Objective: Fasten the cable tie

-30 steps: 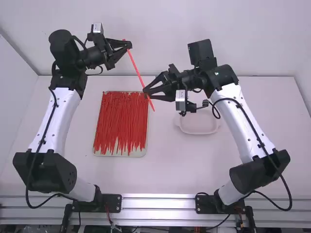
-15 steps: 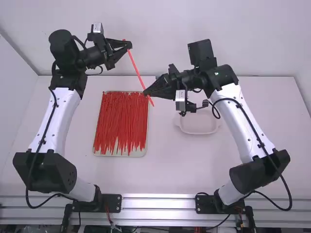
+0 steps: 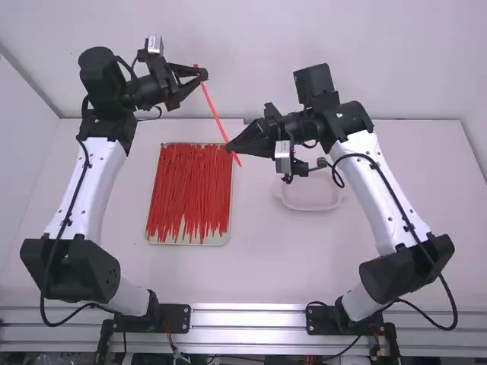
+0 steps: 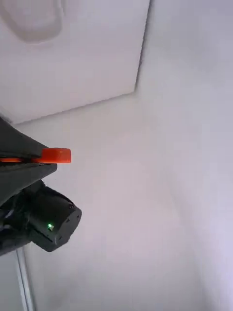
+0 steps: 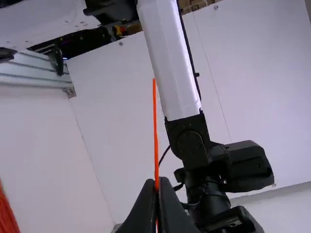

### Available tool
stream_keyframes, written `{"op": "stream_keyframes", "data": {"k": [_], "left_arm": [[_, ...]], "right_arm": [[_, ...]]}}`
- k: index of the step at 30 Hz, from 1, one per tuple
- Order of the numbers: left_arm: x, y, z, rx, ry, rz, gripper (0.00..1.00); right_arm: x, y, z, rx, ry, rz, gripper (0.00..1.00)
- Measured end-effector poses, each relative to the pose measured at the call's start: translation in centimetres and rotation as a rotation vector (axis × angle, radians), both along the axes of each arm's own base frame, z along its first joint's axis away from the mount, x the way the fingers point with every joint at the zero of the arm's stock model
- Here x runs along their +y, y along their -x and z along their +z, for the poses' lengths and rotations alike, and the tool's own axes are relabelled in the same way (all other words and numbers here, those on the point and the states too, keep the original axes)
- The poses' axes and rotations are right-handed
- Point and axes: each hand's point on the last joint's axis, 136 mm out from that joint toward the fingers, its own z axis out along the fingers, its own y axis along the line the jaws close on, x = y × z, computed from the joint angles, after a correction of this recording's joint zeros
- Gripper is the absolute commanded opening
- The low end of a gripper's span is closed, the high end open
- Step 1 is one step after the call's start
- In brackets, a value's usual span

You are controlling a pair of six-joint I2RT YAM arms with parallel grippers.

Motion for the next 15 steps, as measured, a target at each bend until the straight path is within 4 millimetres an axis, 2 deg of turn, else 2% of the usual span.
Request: {"op": "stream_keyframes", "data": {"k": [9, 15], "left_arm": [[-2.5, 0.4, 0.2, -0.201, -0.098, -0.022, 0.02], [-3.5, 1.0, 0.8, -0.42, -0.182, -0.048, 0.02]], "right_arm": [[-0.9, -1.7, 0.8, 0.206, 0.068, -0.039, 0.0], [-1.7, -2.6, 0.9, 0.433, 0.145, -0.069, 0.0]]}}
